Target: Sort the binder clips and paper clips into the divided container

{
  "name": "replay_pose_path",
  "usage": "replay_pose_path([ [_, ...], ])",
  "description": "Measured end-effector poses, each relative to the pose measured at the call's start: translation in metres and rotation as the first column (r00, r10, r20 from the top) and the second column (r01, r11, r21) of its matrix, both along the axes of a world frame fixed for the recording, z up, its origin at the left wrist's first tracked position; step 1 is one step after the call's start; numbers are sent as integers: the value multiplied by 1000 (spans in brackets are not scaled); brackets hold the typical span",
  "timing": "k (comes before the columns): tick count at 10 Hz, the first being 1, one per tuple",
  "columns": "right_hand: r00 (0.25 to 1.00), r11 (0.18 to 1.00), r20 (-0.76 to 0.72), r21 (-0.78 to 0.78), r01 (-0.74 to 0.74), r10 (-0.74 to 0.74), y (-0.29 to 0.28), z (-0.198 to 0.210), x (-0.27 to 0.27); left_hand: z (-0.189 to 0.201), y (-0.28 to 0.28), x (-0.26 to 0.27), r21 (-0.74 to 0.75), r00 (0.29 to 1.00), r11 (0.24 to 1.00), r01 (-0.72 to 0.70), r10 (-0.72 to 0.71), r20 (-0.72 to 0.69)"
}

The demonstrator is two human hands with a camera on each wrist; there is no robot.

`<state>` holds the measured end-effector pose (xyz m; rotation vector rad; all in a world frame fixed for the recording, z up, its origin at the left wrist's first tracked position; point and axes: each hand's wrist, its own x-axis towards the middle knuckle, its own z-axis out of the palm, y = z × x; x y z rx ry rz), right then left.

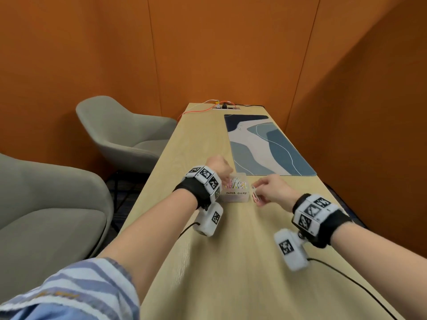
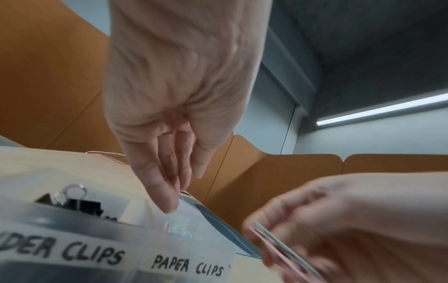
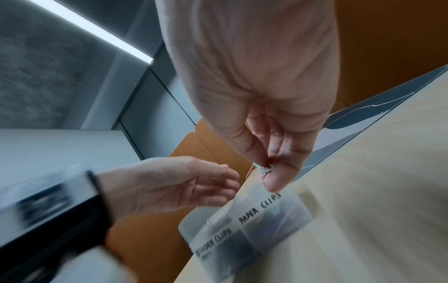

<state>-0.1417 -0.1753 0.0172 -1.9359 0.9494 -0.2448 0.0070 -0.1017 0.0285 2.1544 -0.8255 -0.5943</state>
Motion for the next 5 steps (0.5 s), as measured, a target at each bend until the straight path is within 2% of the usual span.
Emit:
replay_pose_path([
  [1,998,997,-1,-53,59,-59,-7,11,32,8,19,1,-62,998,998,9,-5,55],
  [2,998,989,-4,-130,69,-70,-3,14,56,13,39,6,-59,986,998,25,-15,166],
  [3,998,987,-39,-156,39,-46,4,12,68,15,56,10,17,973,999,38,-41,229],
  [4,995,970,-95,-244,-16,-7,13,11,66,14,69,11,83,952,995,61,-83,295],
  [5,997,925,-81,-380,-22,-9,19,9,53,11,79,11,88,930,994,68,-95,356],
])
